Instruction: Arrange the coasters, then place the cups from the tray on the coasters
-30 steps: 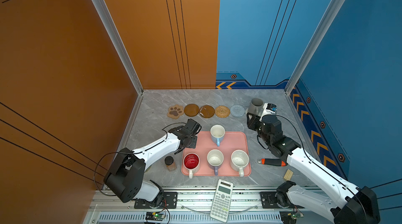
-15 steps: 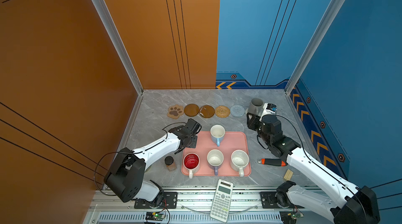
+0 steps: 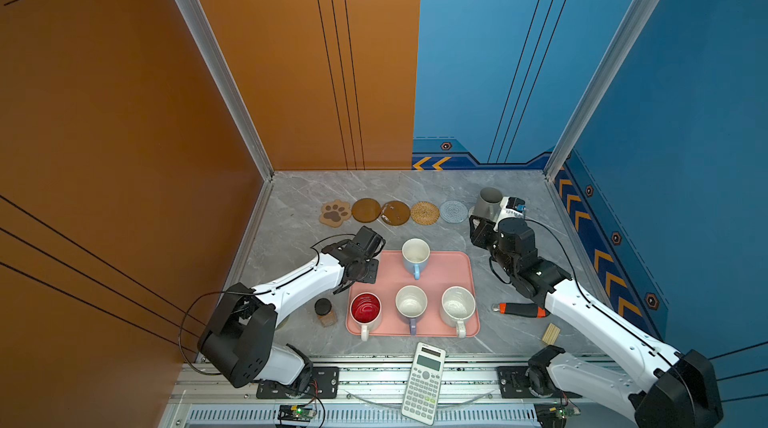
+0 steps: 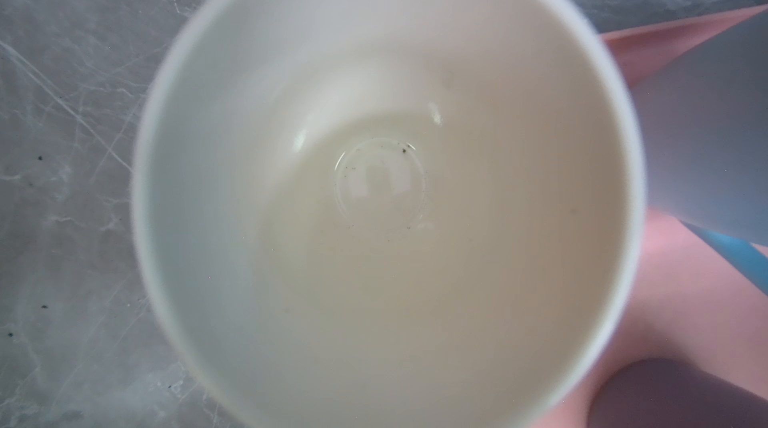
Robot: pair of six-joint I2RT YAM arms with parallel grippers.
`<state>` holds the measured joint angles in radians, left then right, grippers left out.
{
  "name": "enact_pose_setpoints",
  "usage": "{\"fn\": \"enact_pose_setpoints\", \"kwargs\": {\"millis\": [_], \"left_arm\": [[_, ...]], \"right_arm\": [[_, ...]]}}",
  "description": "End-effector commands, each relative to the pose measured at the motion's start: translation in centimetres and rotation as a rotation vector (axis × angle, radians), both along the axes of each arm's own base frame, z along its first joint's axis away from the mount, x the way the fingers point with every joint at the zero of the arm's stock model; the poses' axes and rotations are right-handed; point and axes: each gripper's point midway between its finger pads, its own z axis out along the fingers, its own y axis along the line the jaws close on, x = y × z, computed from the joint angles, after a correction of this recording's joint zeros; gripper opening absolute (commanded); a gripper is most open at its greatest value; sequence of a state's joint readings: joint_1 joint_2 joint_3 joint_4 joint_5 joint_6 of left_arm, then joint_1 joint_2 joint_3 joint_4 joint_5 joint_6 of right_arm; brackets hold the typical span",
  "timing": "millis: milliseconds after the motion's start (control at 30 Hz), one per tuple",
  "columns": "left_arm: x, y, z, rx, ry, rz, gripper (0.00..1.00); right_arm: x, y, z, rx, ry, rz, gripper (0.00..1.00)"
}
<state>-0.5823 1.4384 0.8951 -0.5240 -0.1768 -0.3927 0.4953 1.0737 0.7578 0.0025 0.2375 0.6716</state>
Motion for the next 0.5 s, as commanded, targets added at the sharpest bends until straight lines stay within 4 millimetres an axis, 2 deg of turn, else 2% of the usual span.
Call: {"fn": "enact_pose_setpoints", "kwargs": {"millis": [0,467], "left_arm": [[1.8,-0.9,3.1,-0.057,-0.085,-0.008,0.0],[3.8,0.3,4.7,-0.088,-0.114,0.029,0.0]], "right_arm": [[0.2,0.0,-0.1,0.018,-0.004,-0.002,0.44],[0.1,0.0,-0.1,0.022,0.008,0.02,0.42]]}}
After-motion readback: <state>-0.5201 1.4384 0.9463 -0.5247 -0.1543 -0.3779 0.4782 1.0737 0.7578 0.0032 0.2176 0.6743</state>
